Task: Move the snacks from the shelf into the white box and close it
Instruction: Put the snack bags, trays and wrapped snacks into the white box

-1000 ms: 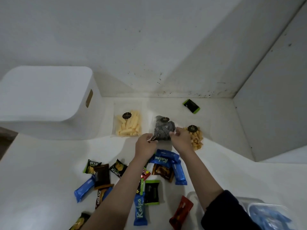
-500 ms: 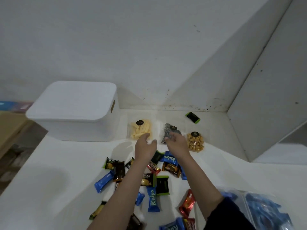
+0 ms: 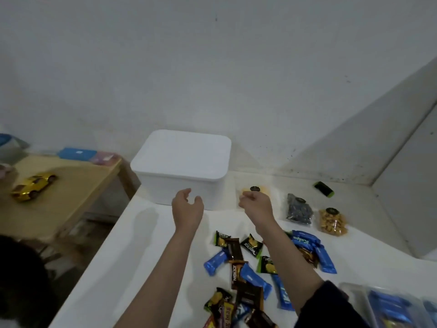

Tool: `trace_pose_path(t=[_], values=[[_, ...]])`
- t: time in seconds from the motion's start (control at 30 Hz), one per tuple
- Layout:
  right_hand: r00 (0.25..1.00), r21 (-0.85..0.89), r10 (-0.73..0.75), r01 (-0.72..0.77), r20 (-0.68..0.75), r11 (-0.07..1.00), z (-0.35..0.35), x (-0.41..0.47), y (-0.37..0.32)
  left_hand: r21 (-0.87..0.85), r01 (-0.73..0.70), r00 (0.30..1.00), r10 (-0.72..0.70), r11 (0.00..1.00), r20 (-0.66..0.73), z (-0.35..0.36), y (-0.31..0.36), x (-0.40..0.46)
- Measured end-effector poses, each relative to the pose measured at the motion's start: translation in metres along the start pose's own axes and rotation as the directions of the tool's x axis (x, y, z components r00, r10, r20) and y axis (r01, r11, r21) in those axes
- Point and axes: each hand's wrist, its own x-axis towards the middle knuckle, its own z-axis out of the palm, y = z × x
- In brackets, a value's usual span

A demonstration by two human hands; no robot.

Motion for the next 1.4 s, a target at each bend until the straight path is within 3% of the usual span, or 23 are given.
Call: trace_pose_path(t=[0.23,0.47,0.63,1.03,1.27,1.4], values=[[0.994,0.111,0.067,-0.057,-0.090,0.992,0.063,0.020,-0.030,0.006,0.057,0.993,-0.056,0.998,-0.101,-0.088,-0.005,0.081],[0.975,0.125,0.101,-0.077,-0.197,0.989,0.089,0.045,-0.042,0.107,0.087,0.996,-0.086,0.990,-0.010,-0.120,-0.006,0.141],[0.963,0.029,0.088,-0.084,-0.254,0.996,0.100,0.065,-0.045,0.163,0.122,0.992,-0.126,0.979,0.012,-0.120,-0.002,0.175],[0.951,-0.078,0.157,-0.184,-0.268,0.980,0.100,0.096,-0.045,-0.054,0.307,0.946,-0.298,0.950,0.129,-0.120,-0.006,0.237],[0.954,0.024,0.220,-0.220,-0.205,0.975,0.092,0.102,-0.052,-0.240,0.456,0.874,-0.380,0.857,0.305,-0.130,-0.002,0.258],[0.949,0.075,0.256,-0.246,-0.184,0.966,0.096,0.101,-0.061,-0.215,0.427,0.894,-0.373,0.878,0.250,-0.119,0.000,0.263]])
